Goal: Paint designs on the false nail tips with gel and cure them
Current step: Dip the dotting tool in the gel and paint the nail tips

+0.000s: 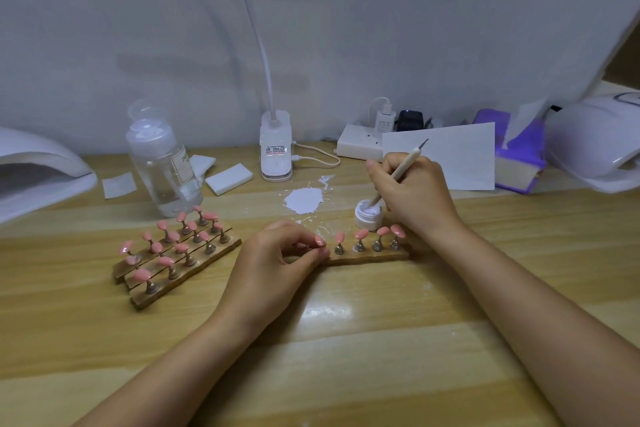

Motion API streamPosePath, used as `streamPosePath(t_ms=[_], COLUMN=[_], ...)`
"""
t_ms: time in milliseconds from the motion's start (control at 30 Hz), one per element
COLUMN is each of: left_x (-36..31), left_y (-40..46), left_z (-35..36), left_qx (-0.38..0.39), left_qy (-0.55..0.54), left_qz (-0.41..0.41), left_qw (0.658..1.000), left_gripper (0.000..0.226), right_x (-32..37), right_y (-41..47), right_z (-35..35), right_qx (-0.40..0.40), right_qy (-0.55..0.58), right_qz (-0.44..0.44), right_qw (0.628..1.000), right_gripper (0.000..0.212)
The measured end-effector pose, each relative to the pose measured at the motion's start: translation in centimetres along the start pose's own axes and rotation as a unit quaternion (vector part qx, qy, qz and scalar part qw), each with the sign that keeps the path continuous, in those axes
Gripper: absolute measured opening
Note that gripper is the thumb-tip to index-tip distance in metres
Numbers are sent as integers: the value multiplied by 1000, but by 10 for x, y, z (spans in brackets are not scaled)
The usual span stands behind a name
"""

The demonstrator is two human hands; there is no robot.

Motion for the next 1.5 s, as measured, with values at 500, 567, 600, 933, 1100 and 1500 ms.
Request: streamPosePath(t_ms=[500,567,600,933,1100,1500], left_x=[-11,-16,-17,-15,-12,-8], left_y=[-5,-6,-7,-18,-17,-15], left_z=[-6,-9,-10,5,7,9], left_qx=[-28,-16,-7,71,85,86], left_qy=[11,-12,-33,-144,-135,-110], left_qz=[74,71,63,22,47,57], left_qw=[997,997,997,987,986,989], left_gripper=[12,12,10,17,11,12], right_x=[76,73,70,46,39,27], right_y=[-17,-30,-37,-84,-86,-80], right_z=[-20,-16,-12,16,23,28], right_qx=[-61,-32,-24,19,-2,34], right_qy=[289,301,308,356,299,306], right_qz=[-25,-4,14,72,66,74], right_qw=[955,953,951,931,952,948], right_gripper=[28,24,23,30,41,39])
Point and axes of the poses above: each hand's wrist, its own y-axis towards the middle knuckle, its own z-axis out of the palm, x = y × z, the point moved 3 cm from there along y, towards the middle knuckle, and after that the axes turned 15 degrees about y, right-handed, at the moved point
